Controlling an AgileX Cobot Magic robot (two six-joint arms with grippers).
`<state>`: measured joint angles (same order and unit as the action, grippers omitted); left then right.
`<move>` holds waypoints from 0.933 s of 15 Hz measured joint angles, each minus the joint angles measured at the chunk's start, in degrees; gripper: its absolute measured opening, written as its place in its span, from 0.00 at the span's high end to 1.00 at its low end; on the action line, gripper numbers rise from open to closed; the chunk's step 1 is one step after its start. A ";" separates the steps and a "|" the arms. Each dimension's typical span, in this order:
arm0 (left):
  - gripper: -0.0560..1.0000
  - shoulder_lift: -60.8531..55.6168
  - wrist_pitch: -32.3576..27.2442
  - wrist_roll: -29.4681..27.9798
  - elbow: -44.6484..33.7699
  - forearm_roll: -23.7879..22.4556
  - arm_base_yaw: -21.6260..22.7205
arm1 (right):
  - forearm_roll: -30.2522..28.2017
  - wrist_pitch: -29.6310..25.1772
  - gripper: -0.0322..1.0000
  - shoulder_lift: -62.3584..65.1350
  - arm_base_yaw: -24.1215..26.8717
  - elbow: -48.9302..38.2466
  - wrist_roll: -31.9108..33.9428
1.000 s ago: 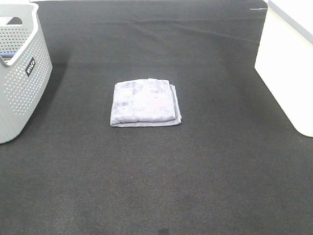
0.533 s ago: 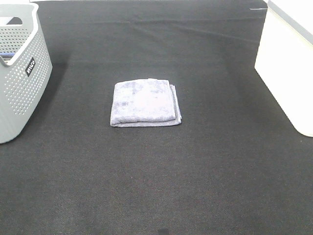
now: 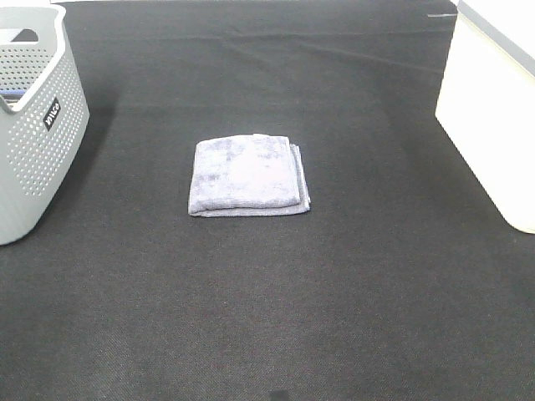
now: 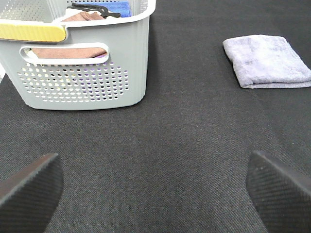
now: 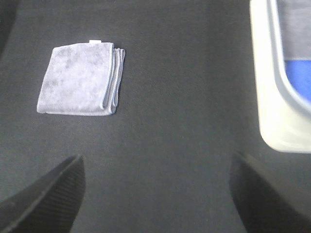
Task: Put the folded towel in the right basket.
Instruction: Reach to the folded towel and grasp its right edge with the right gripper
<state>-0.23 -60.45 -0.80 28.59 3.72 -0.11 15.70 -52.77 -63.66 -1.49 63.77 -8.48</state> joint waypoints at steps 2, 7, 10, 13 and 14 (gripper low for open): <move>0.03 0.00 0.00 0.00 0.00 0.00 0.00 | -0.06 -1.43 0.22 -8.25 -0.63 8.19 0.00; 0.03 0.00 0.00 0.00 0.00 0.00 0.00 | -2.52 -2.64 0.22 -28.25 -11.75 25.95 -0.06; 0.03 0.00 0.00 0.00 0.00 0.00 0.00 | -1.95 -5.84 0.22 -39.94 -14.27 34.72 0.00; 0.03 0.00 0.00 0.00 0.00 0.00 0.00 | 0.52 -10.20 0.22 -50.53 -14.27 42.46 0.06; 0.03 0.00 0.00 0.00 0.00 0.00 0.00 | 1.89 -11.86 0.22 -53.92 -14.27 45.03 0.11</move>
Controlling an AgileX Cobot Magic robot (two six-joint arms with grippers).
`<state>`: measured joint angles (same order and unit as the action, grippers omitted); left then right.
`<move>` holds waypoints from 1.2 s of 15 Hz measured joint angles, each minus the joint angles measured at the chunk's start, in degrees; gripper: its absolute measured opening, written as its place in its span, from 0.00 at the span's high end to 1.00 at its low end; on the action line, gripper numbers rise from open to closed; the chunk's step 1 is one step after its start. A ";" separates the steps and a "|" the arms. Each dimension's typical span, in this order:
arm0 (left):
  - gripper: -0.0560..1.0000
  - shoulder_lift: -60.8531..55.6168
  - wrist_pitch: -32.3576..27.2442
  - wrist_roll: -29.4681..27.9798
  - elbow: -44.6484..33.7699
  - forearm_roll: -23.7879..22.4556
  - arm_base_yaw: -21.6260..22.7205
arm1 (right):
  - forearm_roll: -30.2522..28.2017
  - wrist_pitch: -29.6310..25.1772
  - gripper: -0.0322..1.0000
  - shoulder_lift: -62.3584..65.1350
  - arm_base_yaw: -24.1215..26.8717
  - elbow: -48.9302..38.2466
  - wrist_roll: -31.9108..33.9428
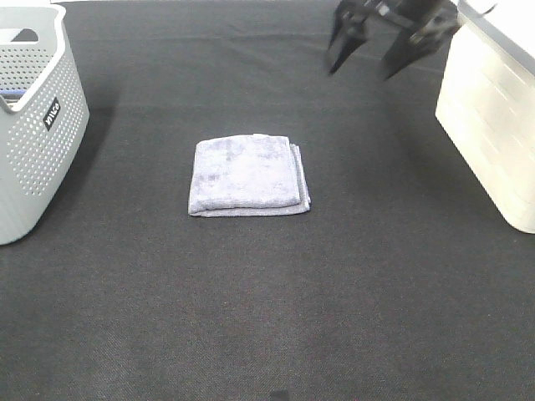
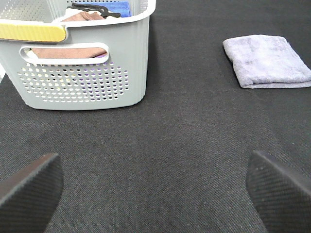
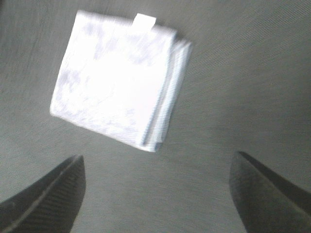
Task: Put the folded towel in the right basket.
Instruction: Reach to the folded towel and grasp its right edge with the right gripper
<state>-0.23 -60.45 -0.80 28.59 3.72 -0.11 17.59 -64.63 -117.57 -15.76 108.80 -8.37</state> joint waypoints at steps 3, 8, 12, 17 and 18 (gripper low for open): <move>0.03 0.00 0.00 0.00 0.00 0.00 0.00 | 4.18 -4.58 0.22 -11.00 0.00 8.77 -0.06; 0.03 0.00 0.00 0.00 0.00 0.00 0.00 | 9.28 -4.98 0.22 -19.19 0.00 11.29 -2.81; 0.03 0.00 0.00 0.00 0.00 0.00 0.00 | 12.66 -5.04 0.23 -25.21 0.06 13.35 -5.96; 0.03 0.00 0.00 0.00 0.00 0.00 0.00 | 12.61 -4.93 0.23 -28.93 0.06 16.27 -6.88; 0.03 0.00 0.00 0.00 0.00 0.00 0.00 | 12.72 -4.76 0.23 -29.39 0.06 16.27 -7.39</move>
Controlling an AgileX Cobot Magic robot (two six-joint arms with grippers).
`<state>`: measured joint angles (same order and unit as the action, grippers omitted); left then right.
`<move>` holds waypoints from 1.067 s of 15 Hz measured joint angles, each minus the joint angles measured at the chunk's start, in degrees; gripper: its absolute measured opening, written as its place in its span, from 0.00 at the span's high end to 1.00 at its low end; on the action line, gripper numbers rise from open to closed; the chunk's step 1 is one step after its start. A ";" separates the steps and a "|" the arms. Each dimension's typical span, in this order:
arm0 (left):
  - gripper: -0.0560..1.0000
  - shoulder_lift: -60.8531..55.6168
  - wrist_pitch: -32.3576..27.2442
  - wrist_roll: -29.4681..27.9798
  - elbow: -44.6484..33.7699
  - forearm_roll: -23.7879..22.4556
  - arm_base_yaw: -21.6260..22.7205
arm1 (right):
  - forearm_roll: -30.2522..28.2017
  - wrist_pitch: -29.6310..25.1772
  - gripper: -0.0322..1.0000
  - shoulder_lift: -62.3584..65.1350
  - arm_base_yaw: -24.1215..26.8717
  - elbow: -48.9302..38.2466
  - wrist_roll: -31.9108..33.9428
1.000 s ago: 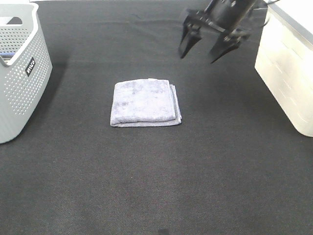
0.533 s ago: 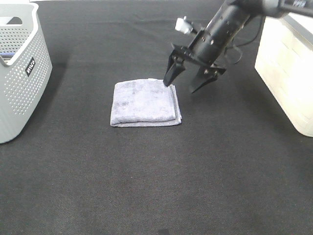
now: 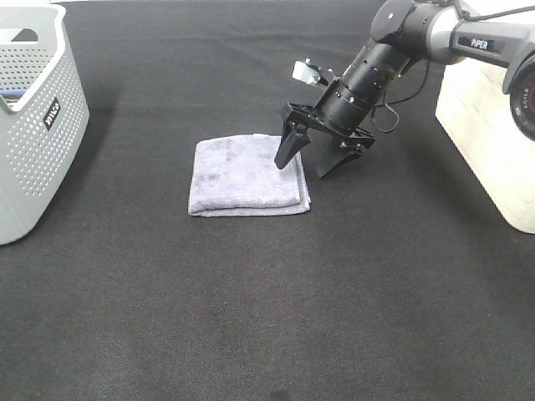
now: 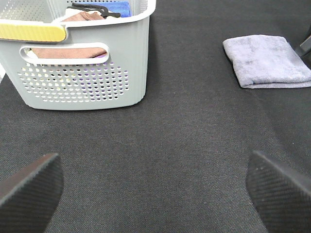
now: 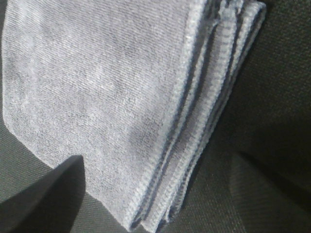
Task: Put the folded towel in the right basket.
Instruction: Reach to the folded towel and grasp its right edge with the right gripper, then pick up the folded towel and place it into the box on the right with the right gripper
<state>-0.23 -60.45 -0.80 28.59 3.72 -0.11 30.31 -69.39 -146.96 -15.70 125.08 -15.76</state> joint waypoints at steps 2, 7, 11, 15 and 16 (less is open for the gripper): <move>0.03 0.00 0.00 0.00 0.00 0.00 0.00 | 0.11 0.29 0.23 -0.80 0.00 0.11 -1.20; 0.03 0.00 0.00 0.00 0.00 0.00 0.00 | 4.76 0.74 0.23 -2.41 0.00 0.34 -2.86; 0.03 0.00 0.00 0.00 0.00 0.00 0.00 | 8.77 1.83 0.47 -3.27 0.00 0.34 -4.30; 0.03 0.00 0.00 0.00 0.00 0.00 0.00 | 8.82 2.29 0.91 -3.61 0.00 0.34 -4.58; 0.03 0.00 0.00 0.00 0.00 0.00 0.00 | 8.82 2.29 0.91 -3.61 0.00 0.34 -5.16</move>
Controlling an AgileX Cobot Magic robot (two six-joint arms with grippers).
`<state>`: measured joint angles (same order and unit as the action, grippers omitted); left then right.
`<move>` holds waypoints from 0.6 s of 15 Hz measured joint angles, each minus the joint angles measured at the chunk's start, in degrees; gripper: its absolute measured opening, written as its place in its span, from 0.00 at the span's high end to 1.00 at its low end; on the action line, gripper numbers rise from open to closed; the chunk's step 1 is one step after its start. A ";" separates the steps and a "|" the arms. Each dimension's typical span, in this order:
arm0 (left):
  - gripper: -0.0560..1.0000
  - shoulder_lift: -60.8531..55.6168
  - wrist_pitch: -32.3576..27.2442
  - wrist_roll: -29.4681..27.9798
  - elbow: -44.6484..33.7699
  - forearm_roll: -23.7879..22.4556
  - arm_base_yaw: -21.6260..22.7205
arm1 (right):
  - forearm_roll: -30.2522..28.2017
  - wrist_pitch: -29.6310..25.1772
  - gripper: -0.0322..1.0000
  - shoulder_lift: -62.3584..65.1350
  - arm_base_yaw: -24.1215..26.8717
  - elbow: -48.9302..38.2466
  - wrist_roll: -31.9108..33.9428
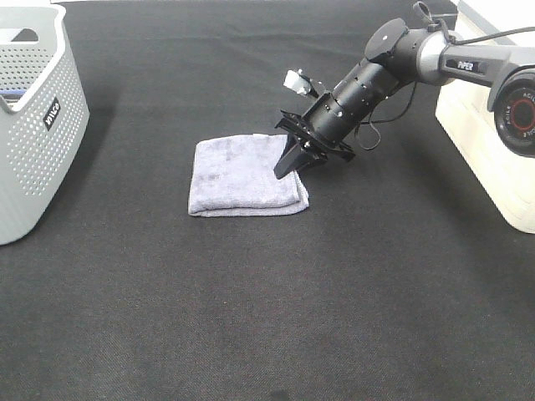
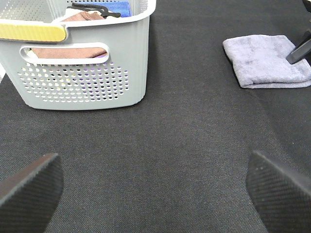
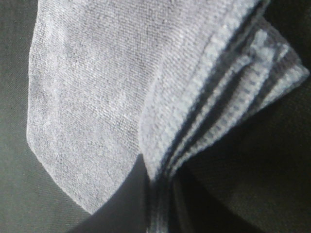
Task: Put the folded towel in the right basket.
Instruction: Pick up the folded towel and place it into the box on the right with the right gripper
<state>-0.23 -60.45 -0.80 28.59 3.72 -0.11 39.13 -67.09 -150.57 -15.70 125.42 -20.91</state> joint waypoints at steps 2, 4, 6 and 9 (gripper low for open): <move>0.03 0.00 0.00 0.00 0.00 0.00 0.00 | -0.11 -0.06 0.91 1.78 0.00 0.00 -0.57; 0.03 0.00 0.00 0.00 0.00 0.00 0.00 | -0.74 -0.46 0.91 4.98 0.00 0.40 -0.57; 0.03 0.00 0.00 0.00 0.00 0.00 0.00 | -2.75 -1.89 0.91 9.00 0.00 2.29 -0.63; 0.03 0.00 0.00 0.00 0.00 0.00 0.00 | -5.90 -2.35 0.91 15.24 0.00 4.47 -0.57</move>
<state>-0.23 -60.45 -0.80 28.59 3.72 -0.11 33.23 -69.44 -135.33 -15.70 129.89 -21.49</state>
